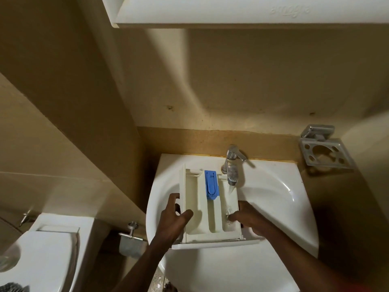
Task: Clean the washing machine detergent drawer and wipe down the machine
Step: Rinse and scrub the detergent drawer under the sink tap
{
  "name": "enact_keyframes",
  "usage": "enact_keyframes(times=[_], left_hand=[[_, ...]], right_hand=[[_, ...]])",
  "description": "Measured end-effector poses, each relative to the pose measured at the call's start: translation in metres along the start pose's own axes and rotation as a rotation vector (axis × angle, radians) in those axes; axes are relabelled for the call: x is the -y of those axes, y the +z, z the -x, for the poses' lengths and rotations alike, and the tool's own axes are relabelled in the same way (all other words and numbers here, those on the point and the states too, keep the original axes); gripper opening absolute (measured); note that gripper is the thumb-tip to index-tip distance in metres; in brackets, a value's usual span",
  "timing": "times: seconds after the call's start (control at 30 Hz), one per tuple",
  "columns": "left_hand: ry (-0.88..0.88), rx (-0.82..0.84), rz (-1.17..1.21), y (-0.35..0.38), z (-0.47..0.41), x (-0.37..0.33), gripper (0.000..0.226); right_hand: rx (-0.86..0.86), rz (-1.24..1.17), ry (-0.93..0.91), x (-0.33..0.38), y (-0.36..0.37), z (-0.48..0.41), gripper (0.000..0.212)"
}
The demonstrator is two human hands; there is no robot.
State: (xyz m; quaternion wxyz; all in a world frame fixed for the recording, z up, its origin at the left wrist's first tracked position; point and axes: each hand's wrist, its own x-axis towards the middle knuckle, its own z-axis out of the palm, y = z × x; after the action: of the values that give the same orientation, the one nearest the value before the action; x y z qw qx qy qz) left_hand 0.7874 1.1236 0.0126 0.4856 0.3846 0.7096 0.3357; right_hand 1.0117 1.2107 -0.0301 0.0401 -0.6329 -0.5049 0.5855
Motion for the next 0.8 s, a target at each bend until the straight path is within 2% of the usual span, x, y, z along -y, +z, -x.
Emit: enact_keyframes(times=[0.07,0.13,0.2,0.23,0.3,0.37,0.4,0.47,0.5,0.57,0.63,0.73,0.8], left_hand=[[-0.006,0.007,0.007,0.000,-0.002,0.000,0.042],[-0.011,0.002,0.026,-0.001,-0.003,0.000,0.041],[-0.012,-0.007,0.032,-0.001,-0.004,0.002,0.045],[-0.011,-0.007,0.030,-0.001,-0.004,0.003,0.044],[0.003,-0.001,0.027,0.000,-0.006,0.004,0.044],[0.022,0.005,-0.001,-0.001,-0.009,0.002,0.047],[0.031,0.006,-0.013,-0.002,-0.010,0.001,0.046],[0.027,0.003,-0.015,-0.003,-0.011,0.000,0.044],[0.027,-0.006,-0.008,-0.003,-0.011,-0.001,0.044],[0.035,-0.024,-0.016,-0.001,-0.011,-0.004,0.047],[0.049,-0.027,-0.042,-0.001,-0.012,-0.007,0.051],[0.060,-0.029,-0.066,-0.003,-0.012,-0.011,0.052],[0.068,-0.025,-0.082,-0.005,-0.013,-0.013,0.047]], right_hand=[[-0.207,0.079,-0.108,0.017,-0.003,-0.006,0.012],[-0.375,0.112,-0.161,0.028,-0.005,-0.012,0.039],[-0.402,0.099,-0.180,0.029,0.002,-0.011,0.038],[-0.372,0.063,-0.168,0.023,0.010,-0.010,0.036],[-0.281,-0.009,-0.142,0.004,0.023,-0.003,0.061],[-0.123,-0.031,-0.114,-0.017,0.024,0.002,0.080],[-0.018,-0.046,-0.091,-0.021,0.018,0.006,0.082],[0.133,-0.045,-0.035,-0.019,0.002,0.012,0.069],[0.137,-0.007,-0.037,-0.016,-0.005,0.012,0.055],[-0.019,0.232,-0.131,-0.004,-0.009,0.012,0.027],[-0.205,0.383,-0.247,0.001,-0.003,0.009,0.020],[-0.398,0.253,-0.329,-0.007,0.012,0.003,0.019],[-0.523,0.159,-0.310,-0.002,0.009,-0.004,0.028]])
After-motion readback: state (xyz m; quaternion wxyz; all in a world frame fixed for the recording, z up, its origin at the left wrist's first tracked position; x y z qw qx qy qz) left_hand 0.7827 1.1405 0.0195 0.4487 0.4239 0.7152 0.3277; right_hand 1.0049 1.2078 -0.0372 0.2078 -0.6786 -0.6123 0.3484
